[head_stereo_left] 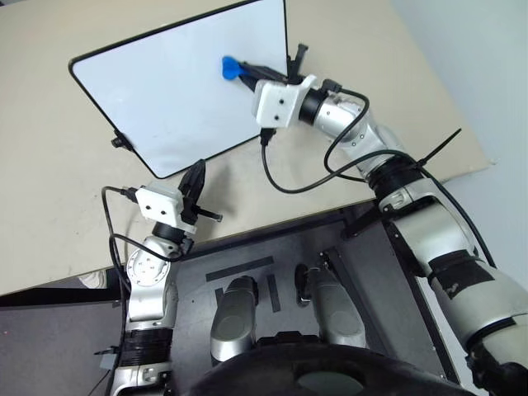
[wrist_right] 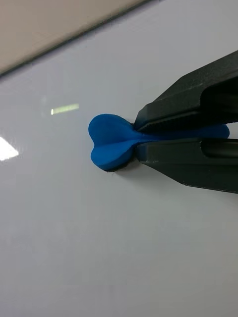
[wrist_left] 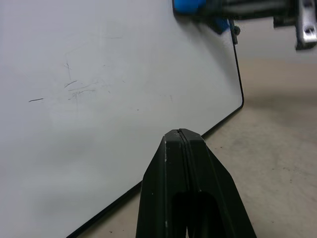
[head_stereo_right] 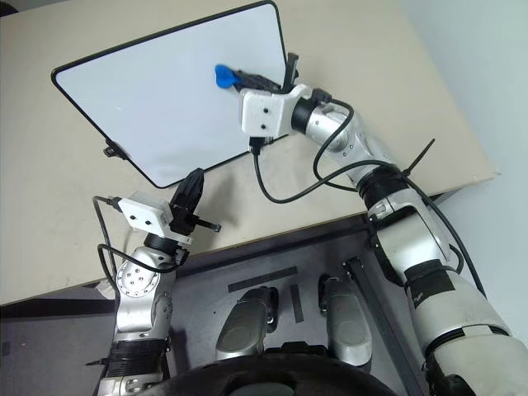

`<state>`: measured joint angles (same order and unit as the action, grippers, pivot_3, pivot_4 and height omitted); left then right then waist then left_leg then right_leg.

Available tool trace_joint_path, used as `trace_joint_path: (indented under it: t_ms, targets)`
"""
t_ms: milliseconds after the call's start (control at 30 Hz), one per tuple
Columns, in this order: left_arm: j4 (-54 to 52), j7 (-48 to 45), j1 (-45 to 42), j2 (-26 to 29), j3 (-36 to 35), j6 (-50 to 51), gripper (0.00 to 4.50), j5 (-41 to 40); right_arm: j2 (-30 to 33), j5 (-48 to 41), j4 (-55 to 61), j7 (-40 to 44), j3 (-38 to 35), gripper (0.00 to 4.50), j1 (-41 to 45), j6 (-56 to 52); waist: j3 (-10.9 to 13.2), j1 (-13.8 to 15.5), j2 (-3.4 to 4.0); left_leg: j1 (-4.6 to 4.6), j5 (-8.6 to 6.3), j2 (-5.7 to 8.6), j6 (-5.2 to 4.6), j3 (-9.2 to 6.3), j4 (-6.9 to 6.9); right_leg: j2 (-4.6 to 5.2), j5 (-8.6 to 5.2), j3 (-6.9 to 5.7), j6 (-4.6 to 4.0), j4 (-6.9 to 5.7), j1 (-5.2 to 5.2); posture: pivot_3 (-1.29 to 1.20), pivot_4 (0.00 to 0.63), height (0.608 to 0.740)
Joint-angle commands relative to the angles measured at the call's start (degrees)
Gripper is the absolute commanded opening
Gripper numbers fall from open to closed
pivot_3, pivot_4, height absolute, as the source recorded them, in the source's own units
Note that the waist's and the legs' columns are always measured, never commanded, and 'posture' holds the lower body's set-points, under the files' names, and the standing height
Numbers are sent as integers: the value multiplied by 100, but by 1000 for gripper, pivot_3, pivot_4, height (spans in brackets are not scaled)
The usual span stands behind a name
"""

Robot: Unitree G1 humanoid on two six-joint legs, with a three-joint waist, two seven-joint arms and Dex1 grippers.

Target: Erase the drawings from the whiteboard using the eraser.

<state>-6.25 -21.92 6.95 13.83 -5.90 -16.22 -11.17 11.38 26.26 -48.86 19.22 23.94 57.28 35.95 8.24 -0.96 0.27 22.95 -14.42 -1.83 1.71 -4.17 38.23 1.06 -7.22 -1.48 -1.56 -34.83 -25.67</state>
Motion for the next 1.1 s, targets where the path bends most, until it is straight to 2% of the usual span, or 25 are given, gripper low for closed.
trace_joint_path:
  t_ms: [33, 167, 300, 400, 500, 600, 667, 767, 900, 1100]
  targets:
    - [-134, 34, 13, -8, -50, -105, 0, -15, 142, -41, 313, 347, 93, 82, -317, -25, 0, 22, 0, 2, 0, 0, 0, 0, 1, 0, 0, 0, 1, 1, 0, 0, 150, 740]
    - [-144, 26, 50, -11, -55, -120, 0, -21, 471, -256, 932, 685, -78, 82, -793, -227, 0, 80, 0, 14, 1, 0, 0, 1, 3, 1, -3, 0, 6, 11, -1, 0, 150, 740]
    - [-164, 15, 79, -4, -67, -115, 0, -41, 836, -960, 1955, 1428, -406, 82, -1383, -916, 0, 98, -1, 20, -2, 0, 1, 4, 4, 1, -11, 0, 15, 21, 0, 0, 150, 740]
    - [-176, -18, 119, 24, -77, -90, 0, -64, 1212, -1979, 3140, 2525, -665, 82, -2008, -2139, -2, 118, -4, 24, -8, 1, -2, 6, 4, 0, -21, -1, 19, 23, 0, 0, 150, 740]
    - [-189, -66, 129, 61, -73, -46, 0, -95, 1574, -2566, 3985, 3247, -775, 82, -2449, -3141, -4, 124, -6, 26, -10, 2, -4, 11, 4, 0, -32, -1, 22, 23, 1, 0, 150, 740]
    - [-180, -95, 82, 111, -79, -3, 0, -125, 1817, -2905, 4372, 3688, -771, 909, -2715, -3869, -4, 101, -7, 22, -5, 4, -3, 14, 4, 0, -31, 0, 22, 22, 4, 0, 150, 740]
    - [-173, -117, 59, 147, -99, 15, 0, -152, 1858, -2931, 4490, 3780, -718, 1625, -2804, -4092, -3, 84, -7, 5, 0, 3, -3, 12, 4, -4, -32, 0, 23, 20, 20, 0, 150, 740]
    - [-185, -127, 36, 194, -117, 42, 0, -171, 1812, -2898, 4562, 3736, -716, 2651, -2837, -4249, -3, 71, -7, -11, 11, 3, -5, 7, 4, -9, -61, 1, 74, 18, 34, 0, 150, 740]
    - [-186, -185, 32, 284, -203, 68, 0, -224, 1715, -2732, 4602, 3337, -881, 4005, -2779, -4140, -3, 74, -7, -13, 26, 3, -9, 3, 5, -9, -57, 4, 79, 10, 36, 0, 150, 740]
    - [-268, -258, 121, 399, -254, 134, 0, -276, 1882, -3367, 5179, 3355, -1529, 4005, -3046, -4562, -4, 118, -7, -9, 26, 4, -10, 1, 6, -9, -60, 5, 83, 7, 36, 0, 150, 740]
